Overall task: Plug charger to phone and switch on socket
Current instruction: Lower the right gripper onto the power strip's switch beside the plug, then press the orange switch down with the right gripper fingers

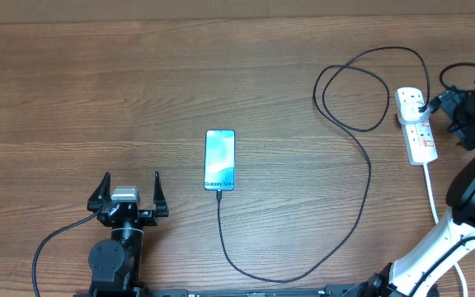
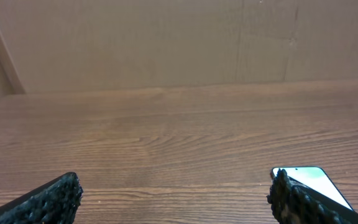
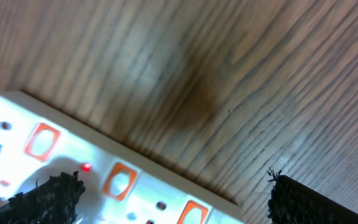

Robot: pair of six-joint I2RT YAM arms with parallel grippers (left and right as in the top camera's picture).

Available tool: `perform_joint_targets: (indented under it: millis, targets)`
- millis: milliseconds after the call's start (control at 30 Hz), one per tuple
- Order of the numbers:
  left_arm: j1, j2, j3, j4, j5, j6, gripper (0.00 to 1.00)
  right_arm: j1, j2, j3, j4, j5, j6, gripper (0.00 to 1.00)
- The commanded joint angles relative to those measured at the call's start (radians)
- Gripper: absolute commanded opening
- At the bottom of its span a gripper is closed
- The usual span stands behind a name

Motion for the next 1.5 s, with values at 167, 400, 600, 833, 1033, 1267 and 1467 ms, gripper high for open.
perform_joint_targets:
  millis: [167,400,600,833,1033,1267,1467]
  targets:
    - [-0.001,-0.009,-0.004,0.002,0.002,-0.013,1.00,-0.006,-0.012,-0.113,0.081,-0.003,-0.002,1.00]
    - [-0.001,-0.009,-0.004,0.002,0.002,-0.013,0.99,-0.006,-0.011,-0.163,0.109,-0.056,0.001,1.00]
    - [-0.001,-0.009,-0.004,0.002,0.002,-0.013,1.00,-0.006,-0.011,-0.165,0.104,-0.079,-0.001,1.00]
    - [-0.001,-0.009,-0.004,0.002,0.002,-0.013,1.00,-0.005,-0.011,-0.165,0.073,-0.132,-0.007,1.00]
    - [-0.001,-0.009,-0.004,0.002,0.002,-0.013,1.00,0.008,-0.011,-0.165,0.069,-0.132,-0.020,1.00]
    - [-0.001,-0.009,-0.004,0.002,0.002,-0.013,1.00,0.016,-0.011,-0.165,0.070,-0.131,-0.029,1.00]
    - [-0.001,-0.009,-0.004,0.002,0.002,-0.013,1.00,0.016,-0.011,-0.165,0.090,-0.088,-0.029,1.00]
